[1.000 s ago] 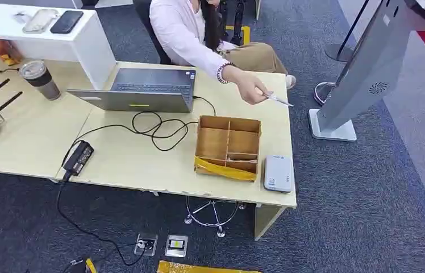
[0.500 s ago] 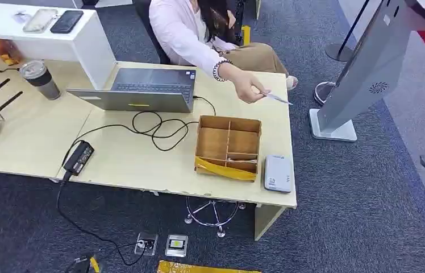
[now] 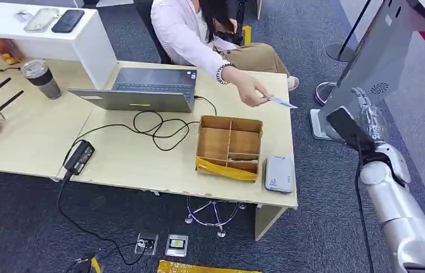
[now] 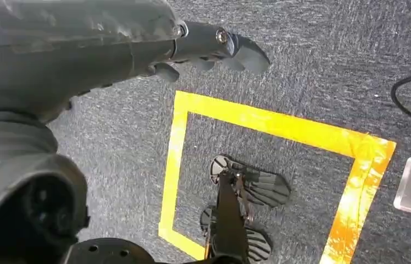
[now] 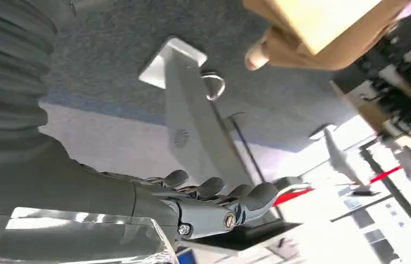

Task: Pass the card to the sensor for recognition and then transmit it.

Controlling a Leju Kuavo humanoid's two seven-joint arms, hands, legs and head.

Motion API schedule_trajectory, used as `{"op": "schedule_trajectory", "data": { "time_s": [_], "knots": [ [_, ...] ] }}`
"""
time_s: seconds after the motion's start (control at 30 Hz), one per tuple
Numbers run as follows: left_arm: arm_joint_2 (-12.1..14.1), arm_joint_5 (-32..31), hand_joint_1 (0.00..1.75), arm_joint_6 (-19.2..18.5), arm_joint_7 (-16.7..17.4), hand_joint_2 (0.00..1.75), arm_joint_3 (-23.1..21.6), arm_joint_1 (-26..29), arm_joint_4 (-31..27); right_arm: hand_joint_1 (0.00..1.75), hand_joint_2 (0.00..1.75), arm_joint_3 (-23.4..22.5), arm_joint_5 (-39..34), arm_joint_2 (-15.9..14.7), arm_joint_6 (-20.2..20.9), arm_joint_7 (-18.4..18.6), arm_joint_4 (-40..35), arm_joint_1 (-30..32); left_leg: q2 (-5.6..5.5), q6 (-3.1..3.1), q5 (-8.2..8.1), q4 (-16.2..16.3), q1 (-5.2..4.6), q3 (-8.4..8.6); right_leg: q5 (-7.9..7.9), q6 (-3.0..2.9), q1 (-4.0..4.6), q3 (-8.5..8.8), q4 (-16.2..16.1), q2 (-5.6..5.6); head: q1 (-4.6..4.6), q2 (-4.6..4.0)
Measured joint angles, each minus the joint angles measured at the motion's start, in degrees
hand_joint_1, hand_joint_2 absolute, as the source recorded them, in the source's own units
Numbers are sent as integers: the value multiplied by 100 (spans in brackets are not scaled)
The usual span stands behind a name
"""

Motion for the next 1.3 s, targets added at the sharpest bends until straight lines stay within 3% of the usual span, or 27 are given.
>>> {"op": "schedule_trajectory", "data": {
  "time_s": [0.33, 0.83, 0.87, 0.9, 1.3],
  "knots": [
    [0, -11, 0, 9, 0, 0, -50, 10, 0, 0, 175, 579, -122, 448, 70, -203, -4, -150, 3, 0, 0, 0, 0, 2, 0, 0, 0, -2, -1, 8, -2, 0],
    [0, -70, 0, 72, 0, 0, -81, 6, 0, 0, 175, 966, -251, 653, 256, 50, -407, -145, 5, 0, 0, 1, 0, 3, 0, 0, 0, -4, -1, 11, -2, 0],
    [0, -70, 0, 72, 0, 0, -81, 5, 0, 126, 175, 974, -253, 653, 256, 50, -426, -142, 5, 0, 0, 1, 0, 3, 0, 0, 0, -4, -1, 10, -2, 0],
    [0, -70, 0, 72, 0, 0, -83, 5, 0, 175, 175, 977, -253, 656, 256, 50, -437, -144, 5, 0, 0, 1, 0, 3, 0, 0, 0, -4, -1, 10, -2, 0],
    [2, -70, 0, 70, 0, 0, -87, 5, 0, 175, 175, 1130, -367, 669, 336, 15, -487, -146, 5, 0, 0, 1, 0, 3, 0, 0, 0, -4, -1, 11, -2, 0]
  ]
}}
